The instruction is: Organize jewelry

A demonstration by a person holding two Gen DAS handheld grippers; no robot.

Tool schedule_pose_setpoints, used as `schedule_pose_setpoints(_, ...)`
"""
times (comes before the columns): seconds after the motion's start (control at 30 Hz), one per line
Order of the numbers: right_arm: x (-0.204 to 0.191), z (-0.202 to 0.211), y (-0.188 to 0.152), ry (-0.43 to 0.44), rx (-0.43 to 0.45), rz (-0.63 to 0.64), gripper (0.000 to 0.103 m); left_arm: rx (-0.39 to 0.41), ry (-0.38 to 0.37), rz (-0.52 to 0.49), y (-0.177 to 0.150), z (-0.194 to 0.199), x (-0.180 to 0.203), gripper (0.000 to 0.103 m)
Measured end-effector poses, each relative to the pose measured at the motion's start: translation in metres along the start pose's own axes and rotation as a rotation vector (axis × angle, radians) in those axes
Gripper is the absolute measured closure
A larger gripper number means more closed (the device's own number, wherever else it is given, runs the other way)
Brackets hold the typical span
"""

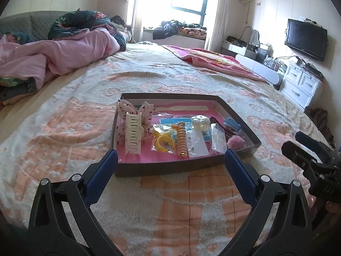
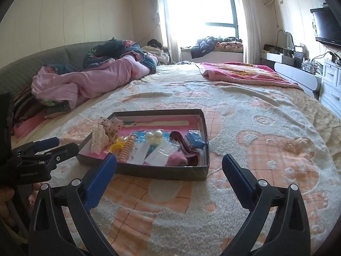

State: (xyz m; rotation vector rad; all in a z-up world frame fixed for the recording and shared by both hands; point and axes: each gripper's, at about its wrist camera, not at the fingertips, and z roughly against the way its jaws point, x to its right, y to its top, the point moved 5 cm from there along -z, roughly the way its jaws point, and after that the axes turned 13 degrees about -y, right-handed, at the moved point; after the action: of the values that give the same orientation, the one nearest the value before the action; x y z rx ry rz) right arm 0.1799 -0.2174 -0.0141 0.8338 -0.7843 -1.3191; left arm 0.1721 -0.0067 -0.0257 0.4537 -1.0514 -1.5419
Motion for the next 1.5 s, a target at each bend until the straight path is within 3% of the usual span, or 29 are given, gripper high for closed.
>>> schedule_pose_setpoints(0.37, -0.009, 0.023, -0.015, -0.023, 0.035, 0.001, 0.007, 0.034, 0.016, -0.028, -0.015, 0.027, 0.009, 0.011)
schedule_pose_setpoints(0.73, -0.002, 0.051, -0.032, -0.064, 0.162, -0.031, 0.007, 0.114, 0.025, -0.071, -0.027, 0.049, 0.018, 0.011)
schedule_pose_setpoints(1.03, 0.003, 0.06, -0.049, -0.077, 0.161, -0.042, 0.007, 0.116, 0.04, -0.066, -0.036, 0.051, 0.014, 0.011)
schedule_pose_setpoints(1.3, -0.003, 0.066, -0.048, -0.105, 0.268, -0.007, 0.007, 0.136, 0.03, -0.091, -0.042, 0.05, 0.016, 0.011)
schedule_pose_setpoints(1.5, -0.005, 0.061, -0.045, -0.103, 0.291, 0.009, 0.007, 0.138, 0.03, -0.093, -0.045, 0.042, 0.014, 0.011)
